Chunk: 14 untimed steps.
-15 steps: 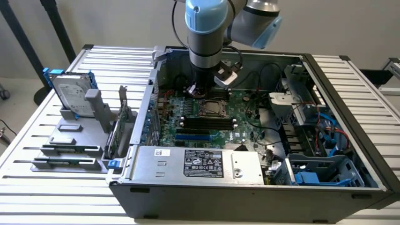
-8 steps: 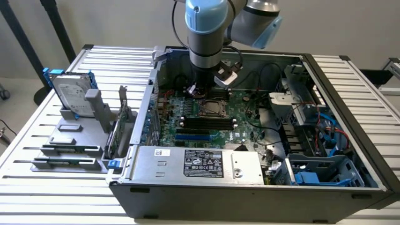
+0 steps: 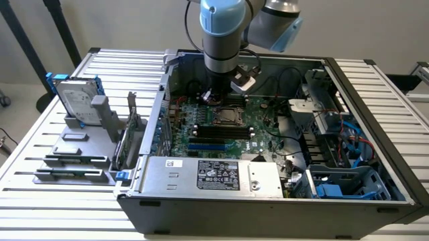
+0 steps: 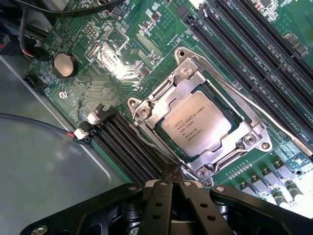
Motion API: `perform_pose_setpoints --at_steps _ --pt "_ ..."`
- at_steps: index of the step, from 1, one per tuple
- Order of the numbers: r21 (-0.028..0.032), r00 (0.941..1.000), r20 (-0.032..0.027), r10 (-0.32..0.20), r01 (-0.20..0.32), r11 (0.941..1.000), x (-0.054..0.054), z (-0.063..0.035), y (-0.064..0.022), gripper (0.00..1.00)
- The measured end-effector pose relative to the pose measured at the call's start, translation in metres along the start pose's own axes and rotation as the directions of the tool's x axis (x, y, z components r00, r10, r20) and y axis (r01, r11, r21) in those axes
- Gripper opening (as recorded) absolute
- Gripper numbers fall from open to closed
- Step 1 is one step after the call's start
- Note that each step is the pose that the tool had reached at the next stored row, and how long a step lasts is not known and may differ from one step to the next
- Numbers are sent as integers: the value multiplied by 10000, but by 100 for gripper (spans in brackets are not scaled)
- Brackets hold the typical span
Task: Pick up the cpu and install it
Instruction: 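Close the cpu cover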
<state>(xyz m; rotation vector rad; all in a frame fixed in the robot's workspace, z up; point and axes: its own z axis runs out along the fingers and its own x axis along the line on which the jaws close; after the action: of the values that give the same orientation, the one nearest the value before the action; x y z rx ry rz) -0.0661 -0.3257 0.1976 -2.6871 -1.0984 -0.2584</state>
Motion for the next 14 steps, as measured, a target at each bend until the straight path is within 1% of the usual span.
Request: perform_pose_setpoints --at_steps 6,14 --pt "-3 10000 4 -1 1 10000 9 3 -2 11" --pt "-20 10000 20 -3 3 10000 32 10 23 11"
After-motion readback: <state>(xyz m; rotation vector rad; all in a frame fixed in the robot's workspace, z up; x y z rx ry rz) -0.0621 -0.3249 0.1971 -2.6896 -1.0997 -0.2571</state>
